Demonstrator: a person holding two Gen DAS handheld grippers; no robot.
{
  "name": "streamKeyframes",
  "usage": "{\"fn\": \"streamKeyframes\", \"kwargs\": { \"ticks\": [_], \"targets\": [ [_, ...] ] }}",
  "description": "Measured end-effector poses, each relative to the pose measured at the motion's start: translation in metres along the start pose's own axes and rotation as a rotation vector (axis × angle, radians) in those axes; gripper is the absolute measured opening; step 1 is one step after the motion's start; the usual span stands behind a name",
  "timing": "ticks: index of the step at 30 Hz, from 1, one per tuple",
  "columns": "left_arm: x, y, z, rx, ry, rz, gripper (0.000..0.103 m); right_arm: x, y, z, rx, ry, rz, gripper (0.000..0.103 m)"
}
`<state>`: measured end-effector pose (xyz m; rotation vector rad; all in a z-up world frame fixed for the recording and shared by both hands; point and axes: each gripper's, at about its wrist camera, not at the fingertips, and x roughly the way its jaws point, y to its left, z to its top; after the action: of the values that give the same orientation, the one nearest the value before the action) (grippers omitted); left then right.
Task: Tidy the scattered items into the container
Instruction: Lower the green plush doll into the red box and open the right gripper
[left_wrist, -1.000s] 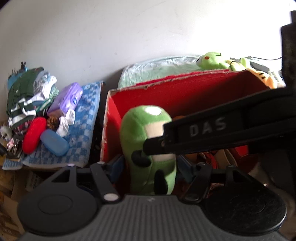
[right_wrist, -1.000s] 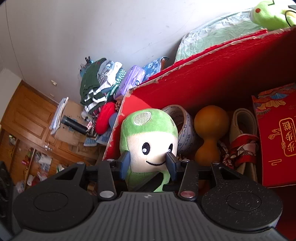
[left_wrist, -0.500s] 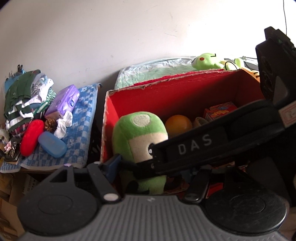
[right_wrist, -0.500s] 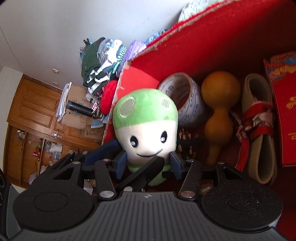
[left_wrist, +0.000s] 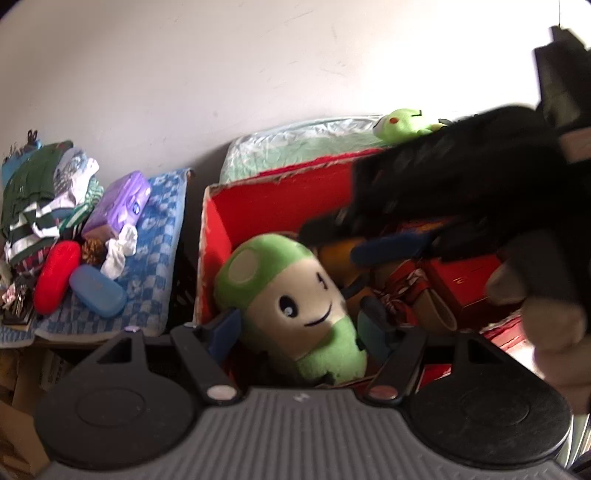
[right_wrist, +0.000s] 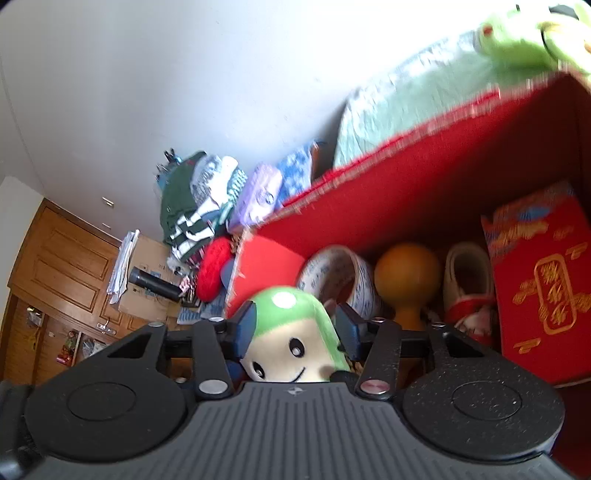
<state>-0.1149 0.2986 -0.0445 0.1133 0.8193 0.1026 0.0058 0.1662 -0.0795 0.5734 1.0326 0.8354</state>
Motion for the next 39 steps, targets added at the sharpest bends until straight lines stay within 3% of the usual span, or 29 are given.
{"fn": "streamKeyframes", "kwargs": {
  "ticks": [9, 18, 32, 39],
  "targets": [
    [0.015, 0.003, 0.002, -0.022, 0.032, 0.007, 0.077, 0.018, -0.009, -0.007, 0.083, 0.125, 0.054, 0.046],
    [0.017, 0.004, 0.004, -0.026, 0.037, 0.011, 0.080, 0.019, -0.004, -0.008, 0.053, 0.147, 0.045, 0.049],
    [0.021, 0.001, 0.005, -0.048, 0.034, 0.005, 0.089, 0.005, -0.002, -0.006, 0.011, 0.095, 0.040, 0.052],
    [0.019, 0.001, 0.002, -0.043, 0.042, 0.019, 0.089, -0.004, -0.005, -0.005, 0.003, 0.057, -0.029, 0.047]
  ]
}}
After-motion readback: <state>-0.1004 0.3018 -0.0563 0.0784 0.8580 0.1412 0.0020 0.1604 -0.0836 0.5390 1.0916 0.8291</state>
